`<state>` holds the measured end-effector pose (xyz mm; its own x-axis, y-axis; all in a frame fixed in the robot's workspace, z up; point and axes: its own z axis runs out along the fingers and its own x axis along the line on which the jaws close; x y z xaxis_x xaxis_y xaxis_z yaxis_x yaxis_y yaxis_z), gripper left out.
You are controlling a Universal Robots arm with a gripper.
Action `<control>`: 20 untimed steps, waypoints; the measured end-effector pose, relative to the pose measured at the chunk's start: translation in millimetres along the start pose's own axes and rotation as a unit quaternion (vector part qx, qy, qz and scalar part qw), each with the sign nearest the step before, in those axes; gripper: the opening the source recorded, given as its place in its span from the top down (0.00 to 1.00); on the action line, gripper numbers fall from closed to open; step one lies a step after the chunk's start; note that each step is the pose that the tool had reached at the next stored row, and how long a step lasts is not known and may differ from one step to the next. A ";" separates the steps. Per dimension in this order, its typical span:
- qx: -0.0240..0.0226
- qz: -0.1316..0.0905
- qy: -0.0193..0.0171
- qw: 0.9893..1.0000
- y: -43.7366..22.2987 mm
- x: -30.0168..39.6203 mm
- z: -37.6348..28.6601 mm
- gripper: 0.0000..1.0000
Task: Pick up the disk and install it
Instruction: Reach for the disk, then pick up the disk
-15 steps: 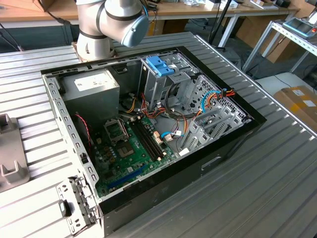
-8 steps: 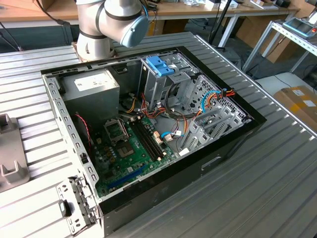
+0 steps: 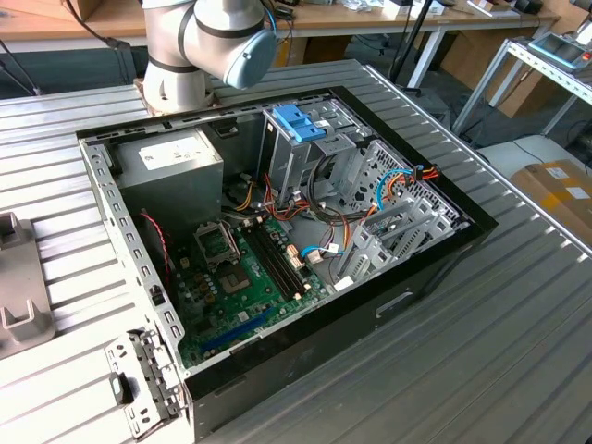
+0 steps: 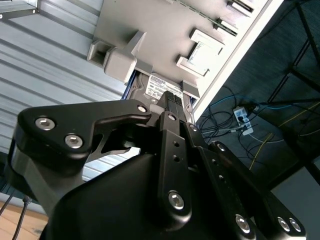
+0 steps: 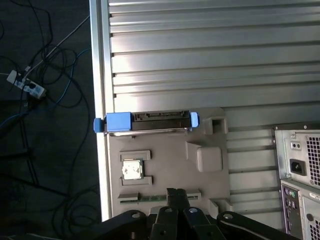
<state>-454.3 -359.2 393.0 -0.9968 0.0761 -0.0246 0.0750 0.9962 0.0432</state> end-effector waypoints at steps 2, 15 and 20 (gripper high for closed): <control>0.000 0.000 0.000 1.000 0.1 0.0 0.0 0.90; 0.000 -0.012 0.000 1.000 0.4 0.1 0.0 0.90; -0.001 -0.044 0.002 0.999 0.3 0.0 0.0 0.90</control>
<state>-454.3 -358.9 393.0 -0.9996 -0.0114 -0.0246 -0.0124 0.9990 0.0426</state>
